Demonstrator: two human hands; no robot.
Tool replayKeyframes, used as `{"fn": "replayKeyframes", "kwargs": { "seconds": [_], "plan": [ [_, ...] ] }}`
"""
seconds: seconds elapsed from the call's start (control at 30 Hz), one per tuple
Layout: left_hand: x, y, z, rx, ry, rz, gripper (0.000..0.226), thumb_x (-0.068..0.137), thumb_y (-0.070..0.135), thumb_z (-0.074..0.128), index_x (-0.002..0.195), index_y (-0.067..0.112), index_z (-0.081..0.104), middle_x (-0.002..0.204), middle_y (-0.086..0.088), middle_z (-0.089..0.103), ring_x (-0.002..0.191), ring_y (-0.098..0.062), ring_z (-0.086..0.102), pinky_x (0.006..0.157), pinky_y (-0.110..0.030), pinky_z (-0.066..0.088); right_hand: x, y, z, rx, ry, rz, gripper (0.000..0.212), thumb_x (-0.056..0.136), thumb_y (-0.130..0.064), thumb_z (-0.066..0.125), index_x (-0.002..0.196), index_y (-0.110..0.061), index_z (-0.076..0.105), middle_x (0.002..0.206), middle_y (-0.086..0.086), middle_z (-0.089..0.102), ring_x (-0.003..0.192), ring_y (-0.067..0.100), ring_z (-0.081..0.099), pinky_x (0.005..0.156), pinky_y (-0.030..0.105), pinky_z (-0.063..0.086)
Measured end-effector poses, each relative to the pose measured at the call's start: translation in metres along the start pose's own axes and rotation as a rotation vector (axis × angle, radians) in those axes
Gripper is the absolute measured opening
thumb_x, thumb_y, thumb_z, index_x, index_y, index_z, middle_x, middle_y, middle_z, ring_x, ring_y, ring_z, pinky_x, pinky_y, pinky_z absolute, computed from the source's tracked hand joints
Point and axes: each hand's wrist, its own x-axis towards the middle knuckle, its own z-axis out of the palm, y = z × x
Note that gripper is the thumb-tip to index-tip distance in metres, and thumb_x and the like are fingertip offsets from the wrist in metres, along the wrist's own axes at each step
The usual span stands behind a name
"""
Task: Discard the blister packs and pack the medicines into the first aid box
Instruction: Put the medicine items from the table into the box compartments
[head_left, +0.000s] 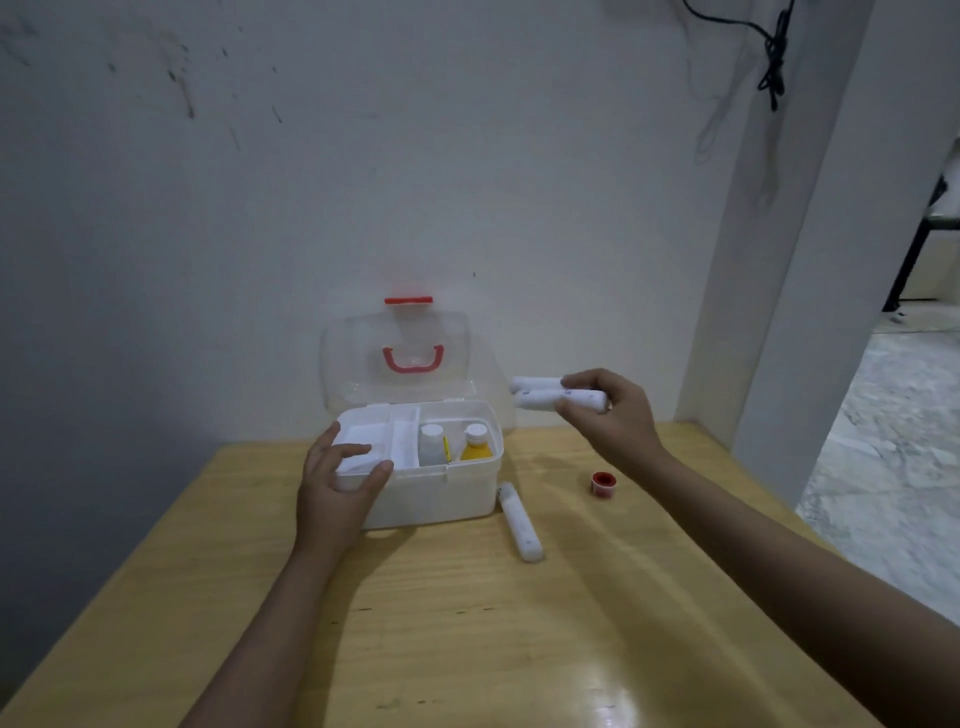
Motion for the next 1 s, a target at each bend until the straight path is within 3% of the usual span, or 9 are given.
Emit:
{"fn": "replayKeyframes", "kwargs": {
  "seconds": [0.13,0.27,0.4,0.5,0.63,1.0],
  "plan": [
    [0.0,0.0,-0.001,-0.02,-0.008,-0.014,0.023,0.075,0.025,0.077,0.095,0.024,0.065,0.146,0.005,0.04,0.133,-0.015,0.037,0.105,-0.037,0.036,0.025,-0.01,0.028,0.0,-0.153,0.047,0.018,0.072,-0.008,0.072,0.088,-0.014,0.068,0.09,0.002,0.068,0.075,0.012,0.061,0.062,0.024,0.051],
    [-0.001,0.001,-0.001,-0.03,-0.003,-0.01,0.023,0.074,0.026,0.077,0.091,0.033,0.062,0.146,0.006,0.039,0.133,-0.015,0.037,0.104,-0.038,0.037,0.049,-0.01,0.05,-0.061,-0.381,0.129,0.02,0.07,-0.006,0.074,0.089,-0.012,0.069,0.096,0.005,0.066,0.085,0.017,0.062,0.07,0.026,0.053],
    [0.001,-0.004,0.0,-0.039,0.003,-0.009,0.026,0.073,0.029,0.078,0.088,0.039,0.06,0.145,0.01,0.039,0.131,-0.012,0.037,0.104,-0.041,0.04,0.07,-0.002,0.065,-0.244,-0.636,0.128,0.025,0.068,-0.01,0.077,0.089,-0.019,0.068,0.1,0.0,0.065,0.094,0.017,0.061,0.082,0.03,0.053],
    [0.002,-0.006,0.001,-0.041,0.009,-0.003,0.026,0.073,0.029,0.078,0.089,0.039,0.06,0.144,0.011,0.04,0.128,-0.008,0.038,0.103,-0.04,0.041,0.076,0.001,0.077,-0.333,-0.721,0.115,0.031,0.067,-0.01,0.077,0.096,-0.019,0.068,0.102,-0.002,0.062,0.095,0.015,0.059,0.083,0.028,0.051],
    [0.001,-0.005,0.002,-0.05,0.032,0.021,0.025,0.072,0.024,0.079,0.087,0.034,0.061,0.142,0.011,0.042,0.125,-0.003,0.037,0.099,-0.028,0.036,0.076,0.005,0.091,-0.391,-0.744,0.075,0.033,0.07,-0.006,0.076,0.101,-0.013,0.069,0.103,0.001,0.065,0.095,0.017,0.061,0.079,0.023,0.052],
    [0.002,-0.008,0.001,-0.059,0.02,0.001,0.023,0.073,0.027,0.078,0.088,0.033,0.061,0.14,0.017,0.039,0.13,-0.007,0.037,0.104,-0.04,0.039,0.069,0.017,0.08,-0.361,-0.489,0.012,0.034,0.067,-0.017,0.083,0.098,-0.016,0.069,0.107,0.006,0.063,0.089,0.018,0.063,0.072,0.024,0.05]
  ]
}}
